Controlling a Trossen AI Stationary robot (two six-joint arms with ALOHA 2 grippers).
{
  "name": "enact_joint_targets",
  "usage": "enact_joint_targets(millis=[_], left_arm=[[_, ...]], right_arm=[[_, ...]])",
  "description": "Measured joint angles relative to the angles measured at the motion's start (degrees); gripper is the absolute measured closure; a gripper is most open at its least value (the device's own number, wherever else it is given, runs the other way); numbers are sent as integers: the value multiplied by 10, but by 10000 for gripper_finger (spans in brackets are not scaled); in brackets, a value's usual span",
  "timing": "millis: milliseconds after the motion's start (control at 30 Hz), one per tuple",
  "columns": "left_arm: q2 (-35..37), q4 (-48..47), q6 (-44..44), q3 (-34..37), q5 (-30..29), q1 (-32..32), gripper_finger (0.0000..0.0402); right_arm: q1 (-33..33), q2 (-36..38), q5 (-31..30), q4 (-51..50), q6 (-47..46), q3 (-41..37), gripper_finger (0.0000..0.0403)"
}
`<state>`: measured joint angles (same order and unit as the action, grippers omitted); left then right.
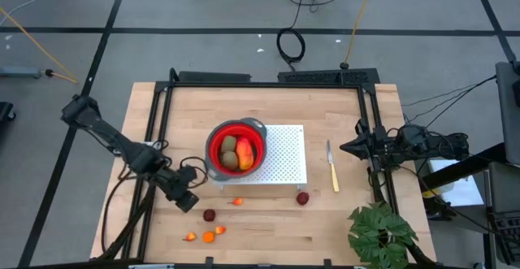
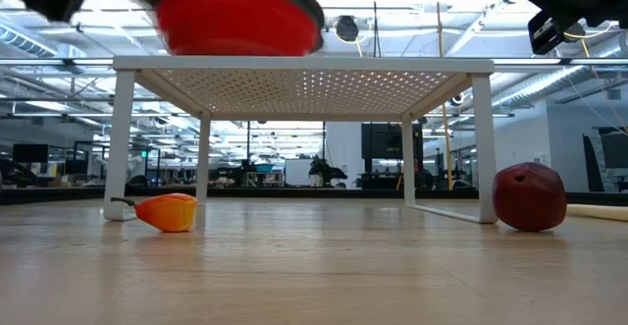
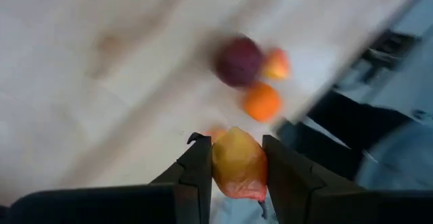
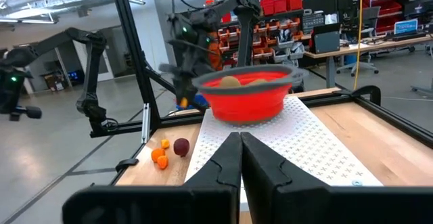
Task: Pick & Place Fruit
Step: Put the orange pear into the red strainer bowl on the shelf
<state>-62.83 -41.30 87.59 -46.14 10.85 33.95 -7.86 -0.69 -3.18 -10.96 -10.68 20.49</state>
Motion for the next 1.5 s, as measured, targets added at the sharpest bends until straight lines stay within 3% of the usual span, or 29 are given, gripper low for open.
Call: enact_joint_targets(millis=[300,433,533,667,767,933,1067,1300,1500], left_arm=[[0,-4,106,-53,-32,61,298],[0,5,138,-76,-97,96,298],[0,42,135,-93,-181,118,298],[0,137,62,-106,-309,135,298],[0,237,-40,-106,-389,139,298],[0,403,-229,-106,-488,139,298],[0,513,-325,-106,-567,139,298],[0,645,-358,-106,-722,139,298],[0,689,-316,-106,-800,133,298]], right_arm=[[0,0,0,0,0,0,403],[0,0,0,0,0,0,403],[0,0,1,0,0,0,403],[0,0,1,0,0,0,403],[0,0,1,0,0,0,403],[0,0,1,-1,0,0,403],[0,0,3,-1,0,0,403],[0,0,3,-1,-7,0,403],[0,0,3,-1,-6,0,403]])
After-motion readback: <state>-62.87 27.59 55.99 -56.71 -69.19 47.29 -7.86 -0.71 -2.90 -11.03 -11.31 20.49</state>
